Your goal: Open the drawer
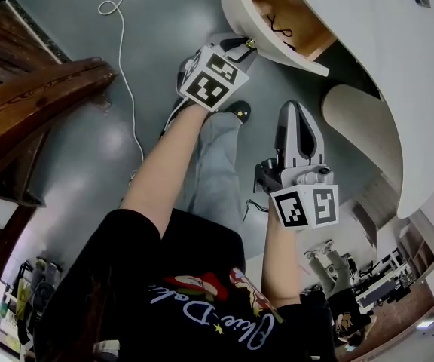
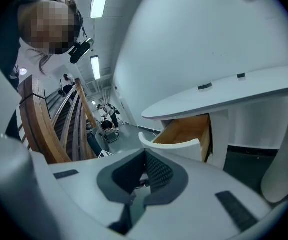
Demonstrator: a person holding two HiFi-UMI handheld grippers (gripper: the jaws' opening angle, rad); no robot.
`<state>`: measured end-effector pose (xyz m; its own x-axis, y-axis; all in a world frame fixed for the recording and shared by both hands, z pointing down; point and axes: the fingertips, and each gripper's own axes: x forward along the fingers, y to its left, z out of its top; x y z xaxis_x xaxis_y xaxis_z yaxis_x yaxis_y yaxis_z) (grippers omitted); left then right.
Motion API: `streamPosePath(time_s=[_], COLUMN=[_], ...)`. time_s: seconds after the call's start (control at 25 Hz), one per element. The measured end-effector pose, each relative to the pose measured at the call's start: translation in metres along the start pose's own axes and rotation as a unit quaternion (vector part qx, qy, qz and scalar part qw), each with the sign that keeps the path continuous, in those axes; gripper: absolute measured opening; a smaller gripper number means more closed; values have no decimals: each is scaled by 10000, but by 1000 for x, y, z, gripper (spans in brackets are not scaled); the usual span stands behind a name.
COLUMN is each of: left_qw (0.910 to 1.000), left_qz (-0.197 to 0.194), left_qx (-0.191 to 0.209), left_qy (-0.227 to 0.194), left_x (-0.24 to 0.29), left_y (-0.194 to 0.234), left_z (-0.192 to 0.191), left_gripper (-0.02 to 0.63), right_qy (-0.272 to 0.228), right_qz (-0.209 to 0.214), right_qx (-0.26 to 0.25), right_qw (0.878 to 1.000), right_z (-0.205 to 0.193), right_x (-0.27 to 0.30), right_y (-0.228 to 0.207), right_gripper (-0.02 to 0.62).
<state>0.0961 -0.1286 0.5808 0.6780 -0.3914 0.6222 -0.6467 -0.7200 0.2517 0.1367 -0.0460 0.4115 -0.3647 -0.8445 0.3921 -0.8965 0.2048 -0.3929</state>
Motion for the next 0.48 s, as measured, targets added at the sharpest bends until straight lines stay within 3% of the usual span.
streamPosePath(time_s=[0.48], left_qw=[9999], left_qz=[-125], left_qx=[45], left_qy=[35], left_x=[-5], left_y=[-1], left_z=[0], left_gripper=[100], right_qy=[-24], right_qz=[-96], right_qx=[8], right_qw=[10000], right_z=[6], right_x=[4], right_y=[7], right_gripper=[0])
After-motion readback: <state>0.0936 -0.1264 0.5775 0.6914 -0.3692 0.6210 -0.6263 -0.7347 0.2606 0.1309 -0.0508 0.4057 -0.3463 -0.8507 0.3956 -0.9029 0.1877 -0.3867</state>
